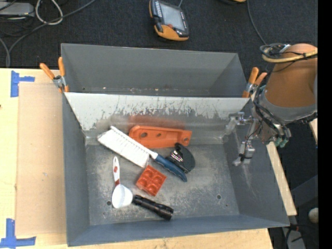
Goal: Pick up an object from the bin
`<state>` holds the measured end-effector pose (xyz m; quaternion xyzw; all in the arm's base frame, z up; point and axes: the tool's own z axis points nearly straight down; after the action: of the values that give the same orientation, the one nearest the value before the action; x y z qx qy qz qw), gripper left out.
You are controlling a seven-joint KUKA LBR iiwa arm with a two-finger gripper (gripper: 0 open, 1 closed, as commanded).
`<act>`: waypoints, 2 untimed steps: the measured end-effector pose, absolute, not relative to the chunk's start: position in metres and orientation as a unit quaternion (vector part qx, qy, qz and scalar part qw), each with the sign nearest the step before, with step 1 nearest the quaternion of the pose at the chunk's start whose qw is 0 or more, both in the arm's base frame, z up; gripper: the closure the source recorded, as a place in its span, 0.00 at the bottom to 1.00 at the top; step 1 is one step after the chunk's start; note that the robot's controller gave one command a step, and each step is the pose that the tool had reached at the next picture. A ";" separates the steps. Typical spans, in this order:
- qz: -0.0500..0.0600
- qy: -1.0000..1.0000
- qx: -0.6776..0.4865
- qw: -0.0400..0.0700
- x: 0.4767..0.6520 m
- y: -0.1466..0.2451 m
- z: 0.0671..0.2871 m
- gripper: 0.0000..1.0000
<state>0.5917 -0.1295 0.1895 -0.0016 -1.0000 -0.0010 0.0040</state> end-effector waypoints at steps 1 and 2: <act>0.000 -1.000 0.001 0.000 0.594 -0.129 0.194 0.00; -0.001 -0.997 0.074 0.000 0.579 0.004 0.086 0.00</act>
Offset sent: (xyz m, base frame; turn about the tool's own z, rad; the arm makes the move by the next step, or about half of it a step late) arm -0.0161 0.1524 -0.1195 -0.1733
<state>0.5787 0.0039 0.0857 0.0736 -0.9973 -0.0005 -0.0001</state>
